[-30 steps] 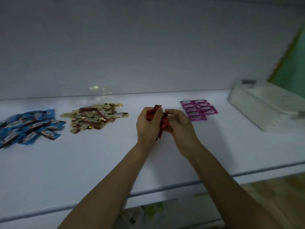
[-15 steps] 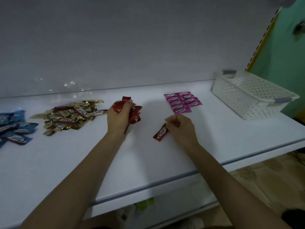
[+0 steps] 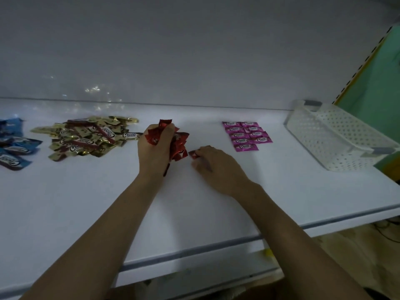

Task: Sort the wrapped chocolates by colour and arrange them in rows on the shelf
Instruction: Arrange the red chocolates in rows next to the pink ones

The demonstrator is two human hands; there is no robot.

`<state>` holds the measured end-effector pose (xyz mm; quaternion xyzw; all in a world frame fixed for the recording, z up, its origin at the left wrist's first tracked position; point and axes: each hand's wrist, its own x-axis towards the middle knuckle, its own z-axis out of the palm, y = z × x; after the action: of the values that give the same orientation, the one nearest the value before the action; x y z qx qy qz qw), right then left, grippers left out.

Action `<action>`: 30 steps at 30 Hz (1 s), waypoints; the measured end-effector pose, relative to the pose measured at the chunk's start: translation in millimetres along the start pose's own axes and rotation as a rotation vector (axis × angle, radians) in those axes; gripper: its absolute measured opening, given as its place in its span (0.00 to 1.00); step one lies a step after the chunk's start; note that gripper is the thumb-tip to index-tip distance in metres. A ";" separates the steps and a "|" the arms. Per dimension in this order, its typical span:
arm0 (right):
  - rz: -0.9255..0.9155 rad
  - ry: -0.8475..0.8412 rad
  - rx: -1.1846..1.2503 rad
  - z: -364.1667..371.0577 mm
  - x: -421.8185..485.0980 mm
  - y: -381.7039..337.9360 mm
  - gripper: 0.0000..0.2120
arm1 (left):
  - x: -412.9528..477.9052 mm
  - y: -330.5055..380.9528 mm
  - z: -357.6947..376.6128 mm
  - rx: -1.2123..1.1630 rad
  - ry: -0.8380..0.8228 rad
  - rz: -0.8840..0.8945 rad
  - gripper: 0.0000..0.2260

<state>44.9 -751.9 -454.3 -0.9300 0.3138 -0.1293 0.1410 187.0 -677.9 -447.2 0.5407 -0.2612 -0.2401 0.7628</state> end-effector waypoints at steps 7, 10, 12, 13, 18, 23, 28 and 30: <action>0.081 -0.056 -0.171 19.3 86.4 11.4 0.24 | 5.3 -1.9 -7.3 -0.134 0.002 -0.054 0.13; 0.097 -0.002 -0.198 21.8 104.9 14.9 0.23 | 6.1 -1.2 -5.2 -0.208 0.025 -0.098 0.12; 0.112 0.028 -0.208 24.5 106.8 18.0 0.24 | 5.4 0.1 -4.1 -0.231 0.026 -0.125 0.09; 0.105 0.037 -0.208 26.2 106.1 20.0 0.24 | 4.1 0.8 -3.8 -0.236 0.024 -0.134 0.09; 0.031 0.264 0.103 21.7 97.5 18.2 0.20 | 0.4 6.6 -4.4 -0.313 -0.009 -0.135 0.08; 0.118 0.126 0.959 -1.5 61.8 -27.6 0.11 | 3.8 9.1 -10.2 -0.317 -0.034 -0.219 0.12; 0.059 -0.011 1.088 0.1 48.5 -39.6 0.04 | 3.0 11.2 -11.9 -0.423 -0.068 -0.217 0.12; 0.062 0.011 1.187 2.5 50.9 -32.1 0.06 | 3.8 10.5 -12.5 -0.454 -0.038 -0.219 0.13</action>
<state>102.5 -758.5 -437.8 -0.6818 0.2154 -0.2832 0.6392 199.0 -668.4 -440.2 0.3761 -0.1549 -0.3841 0.8289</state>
